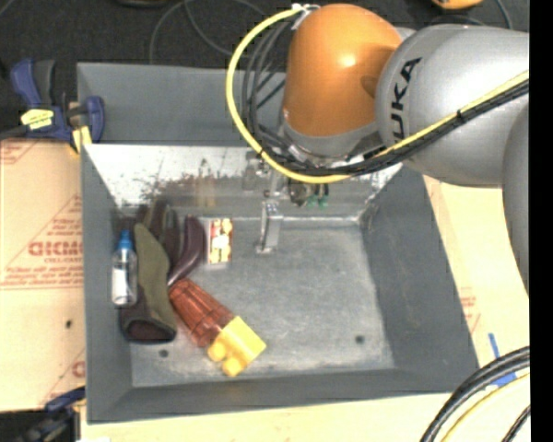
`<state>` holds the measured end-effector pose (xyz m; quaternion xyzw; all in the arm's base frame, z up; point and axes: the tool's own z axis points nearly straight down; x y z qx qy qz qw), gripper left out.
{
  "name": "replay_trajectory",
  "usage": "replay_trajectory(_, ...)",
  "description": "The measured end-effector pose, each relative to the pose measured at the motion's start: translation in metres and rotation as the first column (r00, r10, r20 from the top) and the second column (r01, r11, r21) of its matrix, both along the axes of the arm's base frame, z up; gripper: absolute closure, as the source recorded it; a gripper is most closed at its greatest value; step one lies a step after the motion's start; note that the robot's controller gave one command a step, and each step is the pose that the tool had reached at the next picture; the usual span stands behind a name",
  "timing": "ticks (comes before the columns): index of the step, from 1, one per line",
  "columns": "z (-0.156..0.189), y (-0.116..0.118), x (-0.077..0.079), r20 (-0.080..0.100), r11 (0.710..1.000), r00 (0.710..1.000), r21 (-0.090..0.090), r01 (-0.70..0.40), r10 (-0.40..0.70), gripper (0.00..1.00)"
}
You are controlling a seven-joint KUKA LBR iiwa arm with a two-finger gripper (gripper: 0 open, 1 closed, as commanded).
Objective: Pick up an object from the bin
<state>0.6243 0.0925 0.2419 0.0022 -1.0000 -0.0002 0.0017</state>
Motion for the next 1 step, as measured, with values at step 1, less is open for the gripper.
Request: replay_trajectory(1,0.005,-0.0004,0.0008,0.007,1.0,1.0,0.001,0.001,-0.001,0.0)
